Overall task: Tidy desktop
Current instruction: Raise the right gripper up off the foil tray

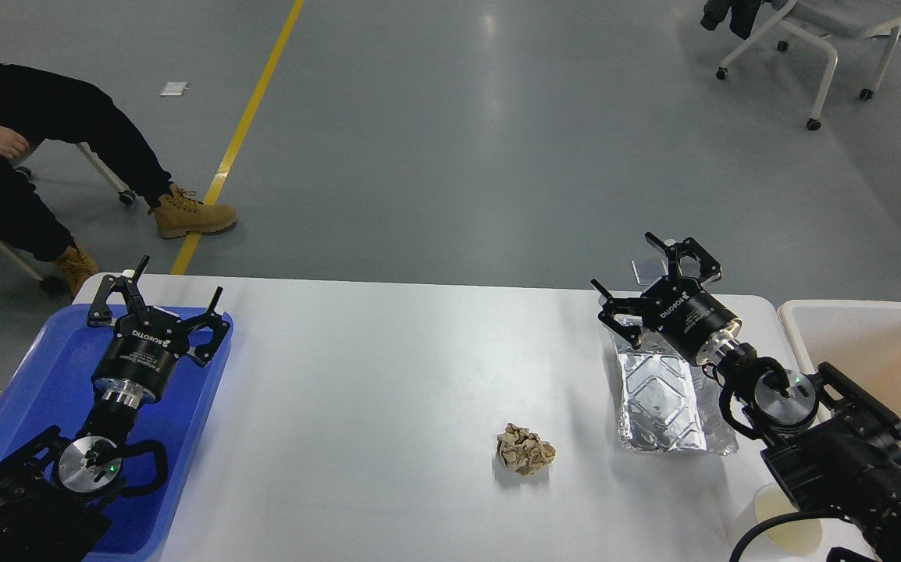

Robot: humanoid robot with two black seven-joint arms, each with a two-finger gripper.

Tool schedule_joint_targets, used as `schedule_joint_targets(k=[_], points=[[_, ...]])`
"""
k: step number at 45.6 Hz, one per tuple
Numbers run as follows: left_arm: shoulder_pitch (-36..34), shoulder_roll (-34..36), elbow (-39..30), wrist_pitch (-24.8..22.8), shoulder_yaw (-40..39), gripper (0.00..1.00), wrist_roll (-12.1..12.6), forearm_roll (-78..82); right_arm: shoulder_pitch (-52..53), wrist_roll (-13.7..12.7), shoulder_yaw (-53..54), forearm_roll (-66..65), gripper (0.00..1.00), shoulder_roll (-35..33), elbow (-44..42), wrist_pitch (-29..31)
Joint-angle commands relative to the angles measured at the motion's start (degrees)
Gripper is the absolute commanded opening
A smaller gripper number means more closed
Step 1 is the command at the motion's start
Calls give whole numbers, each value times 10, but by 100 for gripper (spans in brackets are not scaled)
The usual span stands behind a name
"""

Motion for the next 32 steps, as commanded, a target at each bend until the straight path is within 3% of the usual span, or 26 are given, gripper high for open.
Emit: schedule_joint_targets(k=[1, 32], points=[[0, 0, 0, 1, 0, 99, 0, 0, 2, 0, 1, -1, 100, -1, 0, -1], [-2, 2, 0, 1, 9, 99, -2, 0, 40, -1, -1, -3, 100, -16, 2, -4]])
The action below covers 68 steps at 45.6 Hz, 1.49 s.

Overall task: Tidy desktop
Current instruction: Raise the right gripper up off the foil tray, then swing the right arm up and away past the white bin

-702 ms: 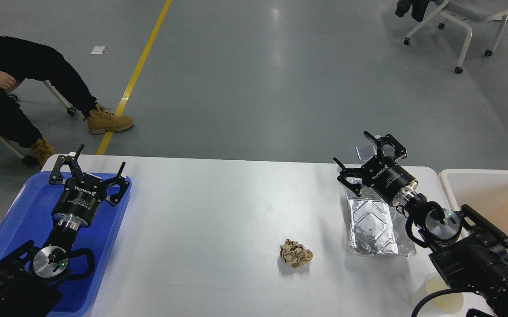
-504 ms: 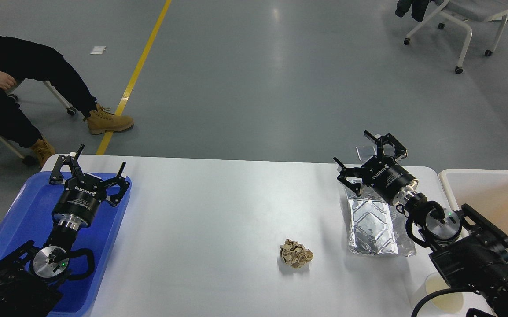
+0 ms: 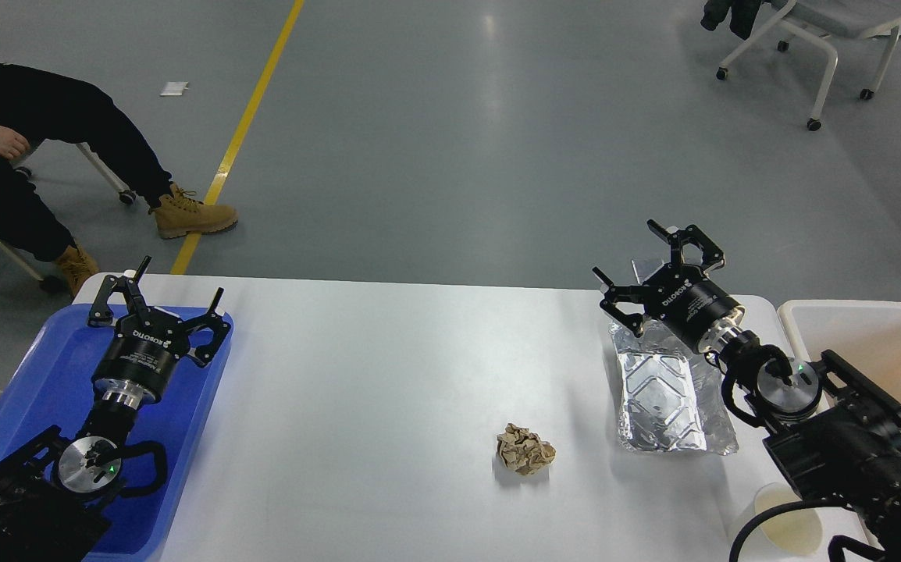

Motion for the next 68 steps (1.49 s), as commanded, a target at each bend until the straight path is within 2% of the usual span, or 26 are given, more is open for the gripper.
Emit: schedule_joint_targets(k=[1, 8, 15, 17, 25, 34, 42, 46, 54, 59, 68], points=[[-1, 0, 0, 0, 2, 99, 0, 0, 26, -1, -1, -2, 100, -13, 1, -2], [-1, 0, 0, -1, 2, 99, 0, 0, 49, -2, -9, -16, 100, -45, 14, -2], [0, 1, 0, 0, 2, 99, 0, 0, 94, -4, -41, -64, 100, -113, 40, -2], [0, 1, 0, -1, 2, 99, 0, 0, 114, -5, -68, -84, 100, -150, 52, -3], [0, 2, 0, -1, 2, 99, 0, 0, 165, -4, -206, -97, 100, -269, 132, -4], [-1, 2, 0, 0, 3, 99, 0, 0, 315, -3, -437, -97, 100, -351, 139, -4], [-1, 2, 0, 0, 3, 99, 0, 0, 462, 0, -669, -96, 100, -381, 165, -3], [-1, 2, 0, -1, 4, 99, 0, 0, 526, 0, -753, -96, 100, -396, 198, -2], [-1, 2, 0, 0, 4, 99, 0, 0, 651, 0, -877, -99, 100, -403, 262, 3], [-1, 2, 0, -1, 4, 99, 0, 0, 760, 0, -981, -140, 100, -400, 321, 4], [-1, 2, 0, -1, 4, 99, 0, 0, 872, 0, -1063, -258, 100, -377, 423, 4]])
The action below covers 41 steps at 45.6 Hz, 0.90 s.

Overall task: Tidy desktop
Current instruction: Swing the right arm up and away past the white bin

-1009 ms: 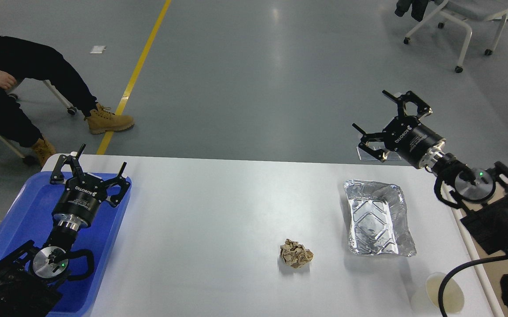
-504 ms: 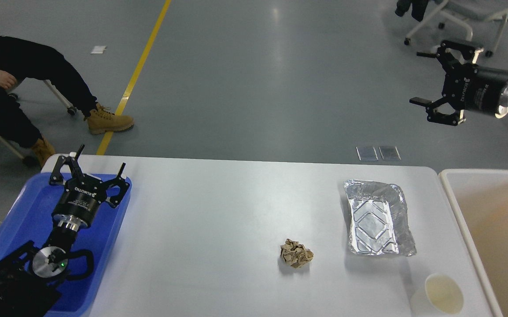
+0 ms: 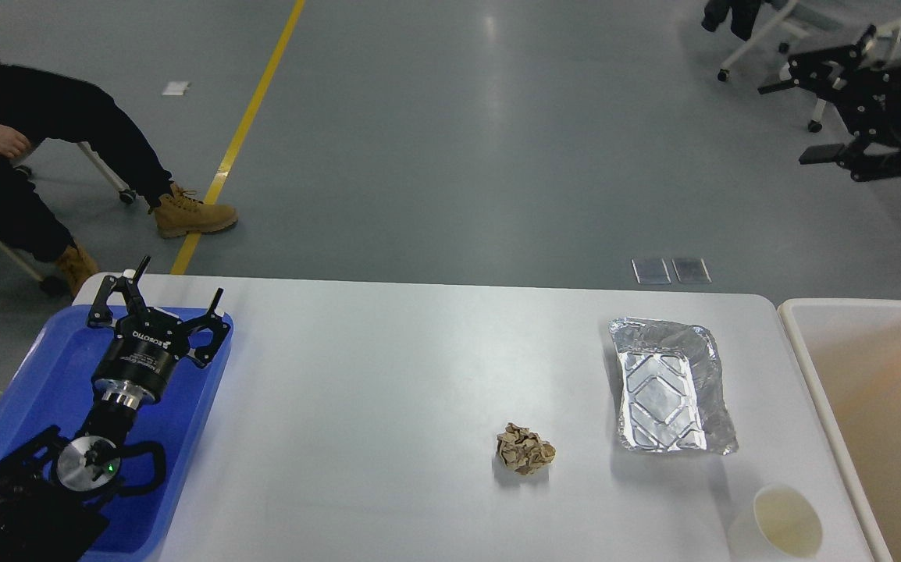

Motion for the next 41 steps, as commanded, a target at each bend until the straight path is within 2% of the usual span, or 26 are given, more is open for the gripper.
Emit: schedule_joint_targets(k=[1, 10, 21, 33, 41], points=[[0, 0, 0, 0, 0, 99, 0, 0, 162, 0, -142, -119, 100, 18, 116, 1], [0, 0, 0, 0, 0, 99, 1, 0, 216, 1, -174, -172, 100, 80, 139, 15], [0, 0, 0, 0, 0, 99, 1, 0, 306, 0, -198, -175, 100, 146, 202, 131], [0, 0, 0, 0, 0, 99, 1, 0, 344, 0, -207, -213, 100, 200, 226, 132], [1, 0, 0, 0, 0, 99, 1, 0, 354, 1, -263, -213, 100, 211, 295, 132]])
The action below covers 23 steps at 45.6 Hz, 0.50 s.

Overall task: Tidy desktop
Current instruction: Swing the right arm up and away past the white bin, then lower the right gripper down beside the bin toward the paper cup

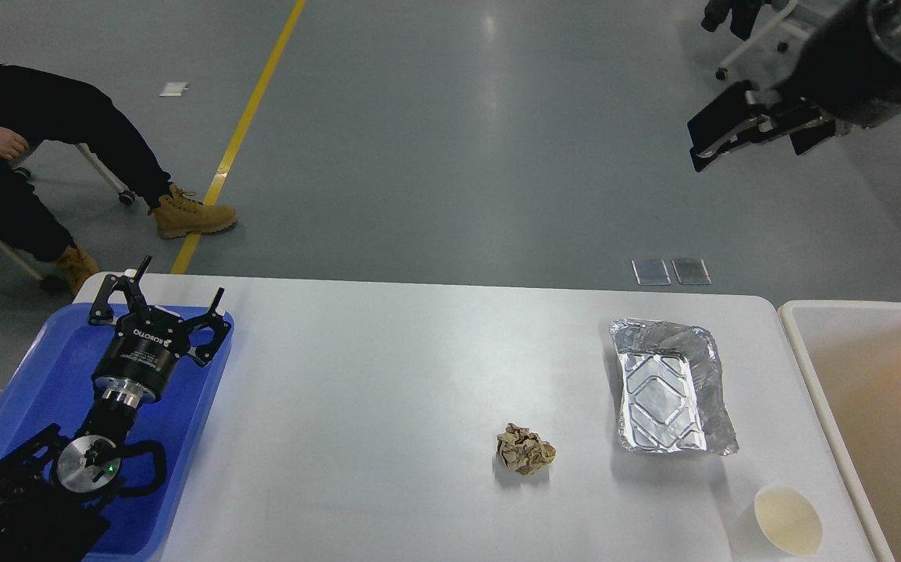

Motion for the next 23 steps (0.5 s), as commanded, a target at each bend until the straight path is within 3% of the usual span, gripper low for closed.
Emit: schedule_joint_targets(k=[1, 10, 23], points=[[0, 1, 0, 0, 0, 99, 0, 0, 28, 1, -63, -13, 100, 28, 79, 10], [1, 1, 0, 0, -1, 99, 0, 0, 55, 1, -153, -12, 100, 16, 149, 10], [2, 1, 0, 0, -1, 99, -1, 0, 76, 1, -219, -12, 100, -21, 151, 10]])
